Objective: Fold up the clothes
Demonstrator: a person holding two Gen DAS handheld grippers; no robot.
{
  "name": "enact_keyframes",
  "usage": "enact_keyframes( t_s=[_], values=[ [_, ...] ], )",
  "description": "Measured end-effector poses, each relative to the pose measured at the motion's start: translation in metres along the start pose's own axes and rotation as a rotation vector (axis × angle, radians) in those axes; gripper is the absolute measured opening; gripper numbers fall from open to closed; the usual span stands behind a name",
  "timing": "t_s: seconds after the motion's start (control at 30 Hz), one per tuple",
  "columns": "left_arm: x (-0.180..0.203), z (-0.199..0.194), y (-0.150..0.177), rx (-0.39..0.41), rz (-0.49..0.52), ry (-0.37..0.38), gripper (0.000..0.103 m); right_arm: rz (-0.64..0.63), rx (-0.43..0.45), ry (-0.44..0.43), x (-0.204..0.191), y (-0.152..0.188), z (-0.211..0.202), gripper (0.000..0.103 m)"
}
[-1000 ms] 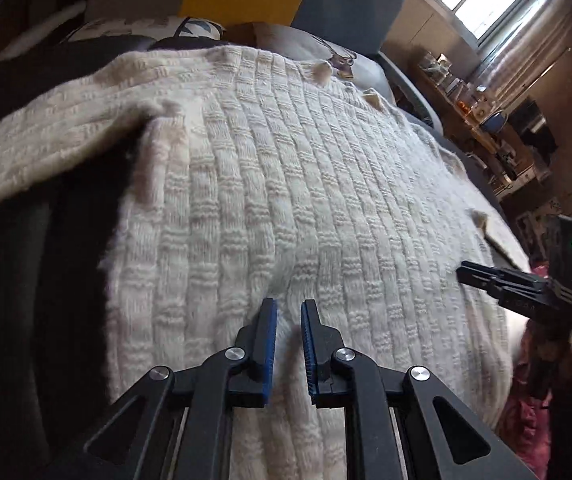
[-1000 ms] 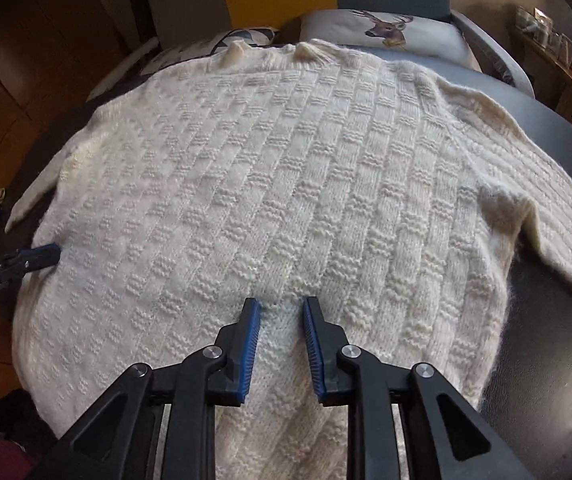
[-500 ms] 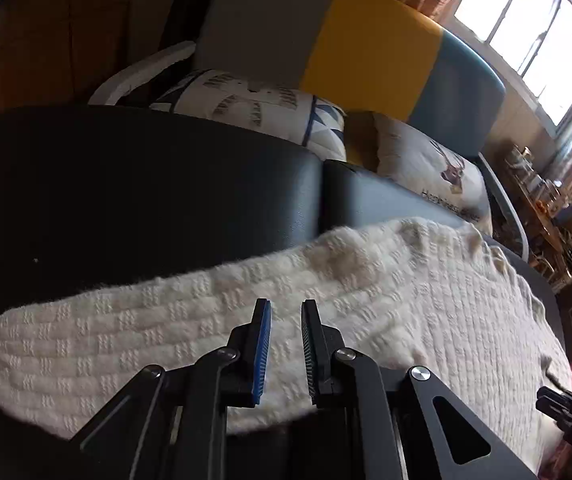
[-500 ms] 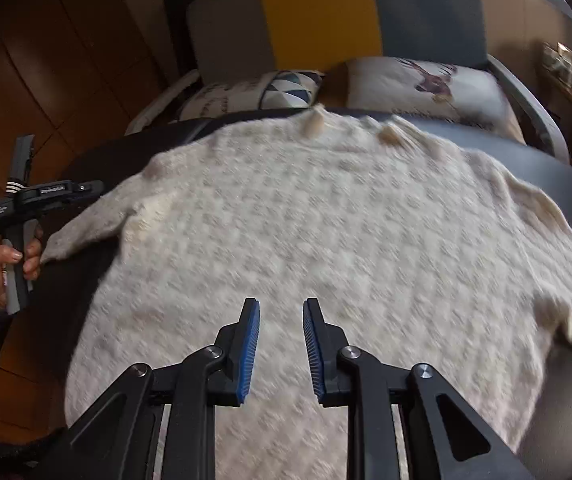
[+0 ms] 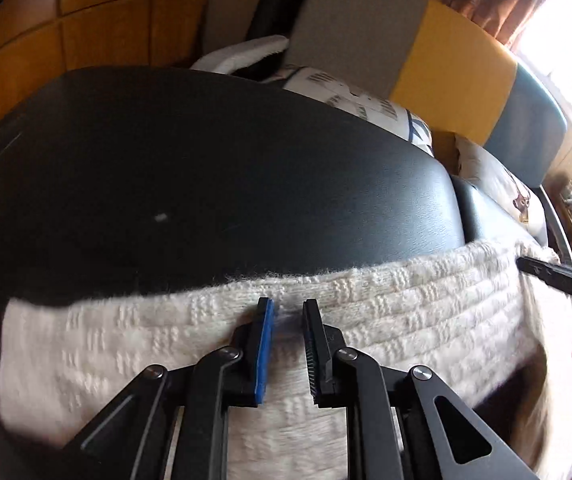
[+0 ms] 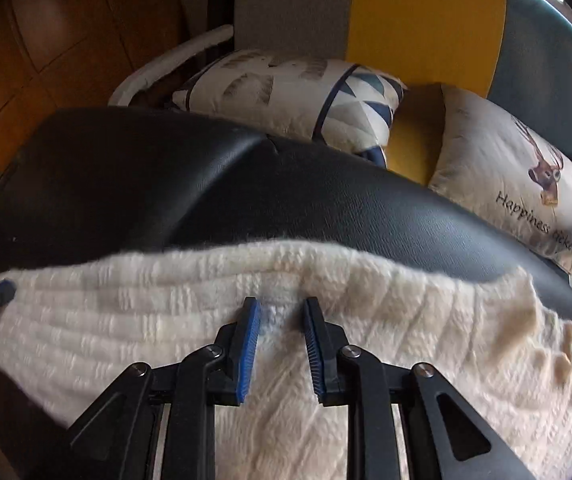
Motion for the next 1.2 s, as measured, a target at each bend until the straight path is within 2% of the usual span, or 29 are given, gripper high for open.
enact_keyframes(
  t_s=[0.2,0.3,0.37,0.43,0.5,0.67,0.73,0.87,0.97,1.07,1.2],
  values=[
    [-0.005,-0.002,-0.001,-0.010,-0.054,-0.003,0.016,0.046,0.032,-0.021,0.001,-0.005,-0.006,0.022],
    [0.003,-0.014,-0.010,0.006,-0.071,0.002,0.016,0.173,0.109,-0.107,0.017,-0.007,-0.041,0.022],
    [0.018,-0.026,-0.017,0.035,-0.061,0.029,0.016,0.324,0.166,-0.212,0.046,0.005,-0.078,0.024],
    [0.045,-0.041,-0.015,0.040,-0.042,0.094,0.019,0.453,0.217,-0.272,0.089,0.024,-0.114,0.025],
    [0.086,-0.048,-0.004,0.019,0.009,0.170,0.021,0.594,0.246,-0.280,0.129,0.065,-0.156,0.025],
    [0.204,-0.065,0.046,-0.034,0.196,0.342,0.023,0.884,0.343,-0.102,0.255,0.192,-0.258,0.025],
    [0.253,-0.068,0.075,-0.083,0.261,0.413,0.023,1.034,0.411,-0.025,0.305,0.255,-0.304,0.025],
    [0.332,-0.069,0.136,-0.195,0.355,0.492,0.023,1.368,0.558,0.121,0.391,0.386,-0.382,0.029],
    [0.384,-0.072,0.180,-0.279,0.418,0.534,0.024,1.574,0.696,0.167,0.440,0.461,-0.421,0.029],
    [0.417,-0.074,0.214,-0.349,0.472,0.536,0.023,1.695,0.758,0.206,0.477,0.509,-0.435,0.029],
    [0.446,-0.075,0.237,-0.369,0.557,0.531,0.024,1.747,0.763,0.206,0.504,0.527,-0.426,0.029]
  ],
)
Point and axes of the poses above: each gripper's, at about its wrist camera, not at the fingertips, and z roughly the way its jaws point, x to its right, y to its underside, the point moved 10 cm from there along z, roughly the way its jaws point, and after that the axes turned 9 degrees about x, right-handed, at the moved point
